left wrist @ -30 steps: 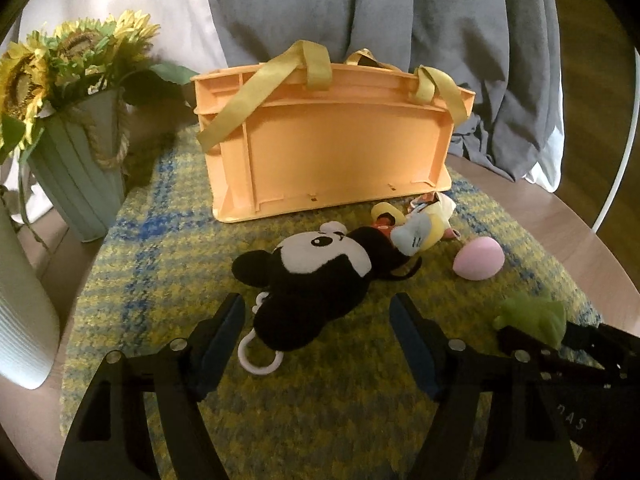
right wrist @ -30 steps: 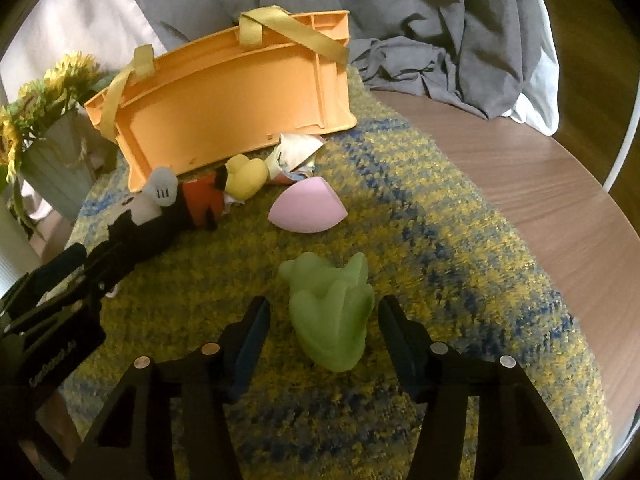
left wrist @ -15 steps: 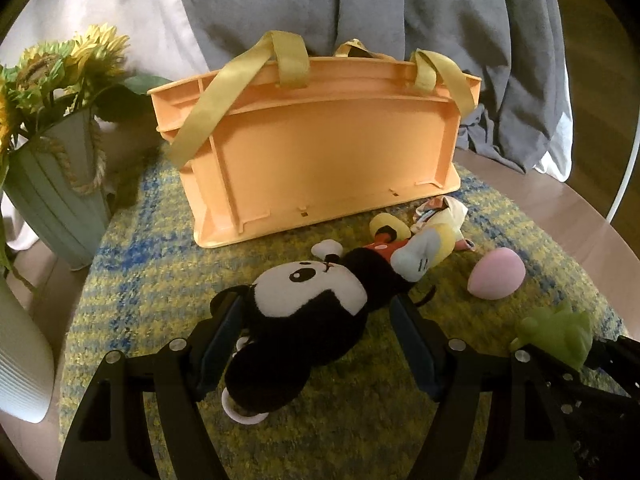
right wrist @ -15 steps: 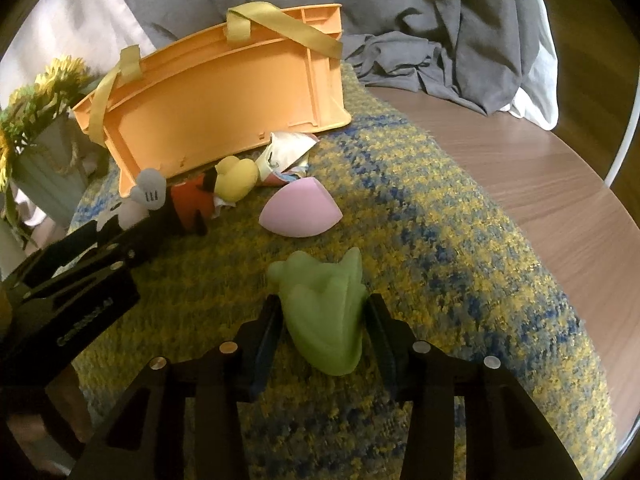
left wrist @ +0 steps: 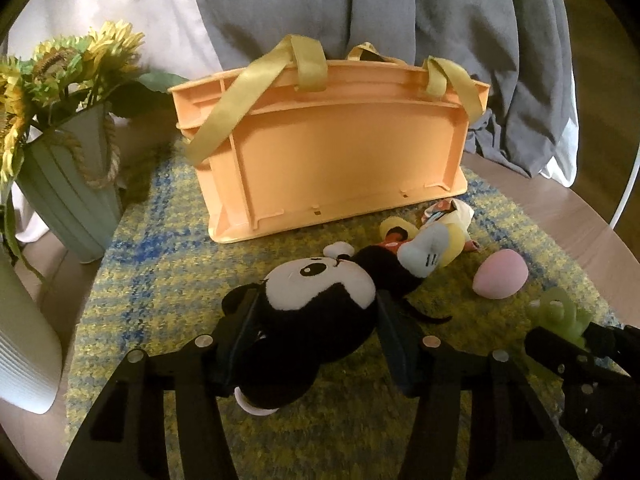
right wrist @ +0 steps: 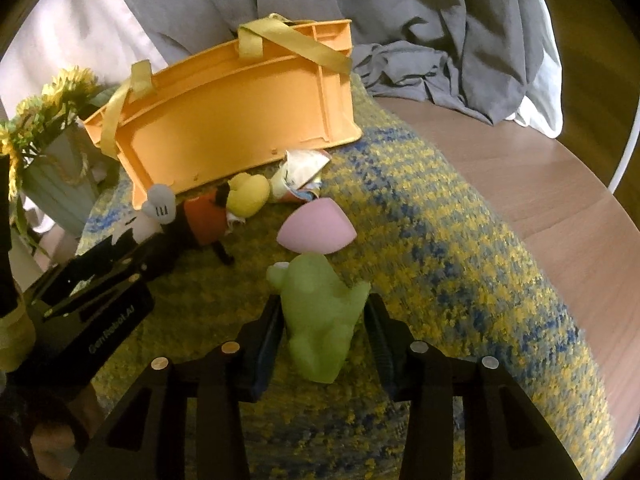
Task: Organize soft objects
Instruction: 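Grasp the Mickey plush with the left tool while the right tool grasps the green frog, then lift and carry the Mickey plush and green frog with both tools over the crate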
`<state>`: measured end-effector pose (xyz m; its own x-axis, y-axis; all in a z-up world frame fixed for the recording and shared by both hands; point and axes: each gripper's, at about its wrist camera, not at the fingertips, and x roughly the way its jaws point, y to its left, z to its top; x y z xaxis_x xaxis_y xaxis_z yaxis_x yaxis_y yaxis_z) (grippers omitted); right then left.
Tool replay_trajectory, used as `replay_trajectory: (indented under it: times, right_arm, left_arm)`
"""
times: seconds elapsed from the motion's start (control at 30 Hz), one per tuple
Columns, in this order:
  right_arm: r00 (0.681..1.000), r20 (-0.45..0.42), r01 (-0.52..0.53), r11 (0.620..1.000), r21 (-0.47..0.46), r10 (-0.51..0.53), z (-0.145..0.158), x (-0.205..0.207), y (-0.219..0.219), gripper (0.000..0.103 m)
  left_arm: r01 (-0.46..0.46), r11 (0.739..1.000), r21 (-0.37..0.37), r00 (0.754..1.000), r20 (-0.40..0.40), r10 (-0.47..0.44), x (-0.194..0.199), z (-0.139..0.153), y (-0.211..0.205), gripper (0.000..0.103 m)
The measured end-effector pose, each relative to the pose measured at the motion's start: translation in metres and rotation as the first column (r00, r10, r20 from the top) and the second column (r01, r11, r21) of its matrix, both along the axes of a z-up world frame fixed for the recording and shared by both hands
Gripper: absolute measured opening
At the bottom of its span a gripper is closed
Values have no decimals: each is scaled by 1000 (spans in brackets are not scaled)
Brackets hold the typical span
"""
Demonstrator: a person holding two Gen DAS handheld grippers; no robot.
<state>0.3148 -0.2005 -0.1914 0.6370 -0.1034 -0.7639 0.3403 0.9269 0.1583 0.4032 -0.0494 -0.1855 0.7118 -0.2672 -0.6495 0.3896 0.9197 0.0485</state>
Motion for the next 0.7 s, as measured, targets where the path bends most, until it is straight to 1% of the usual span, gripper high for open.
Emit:
replay_trajectory:
  times: [0.4, 0.5, 0.7]
  right_arm:
    - [999, 35, -28, 1000, 5, 27, 13, -3, -3, 41]
    - [998, 50, -42, 999, 1, 42, 21, -6, -4, 41]
    - [993, 88, -78, 997, -11, 79, 44, -12, -6, 41]
  left_arm:
    - [-39, 999, -14, 999, 32, 39, -22, 23, 13, 55]
    - [-53, 999, -10, 998, 41, 54, -30, 30, 15, 55]
    - [-82, 996, -32, 995, 49, 83, -45, 46, 16, 55]
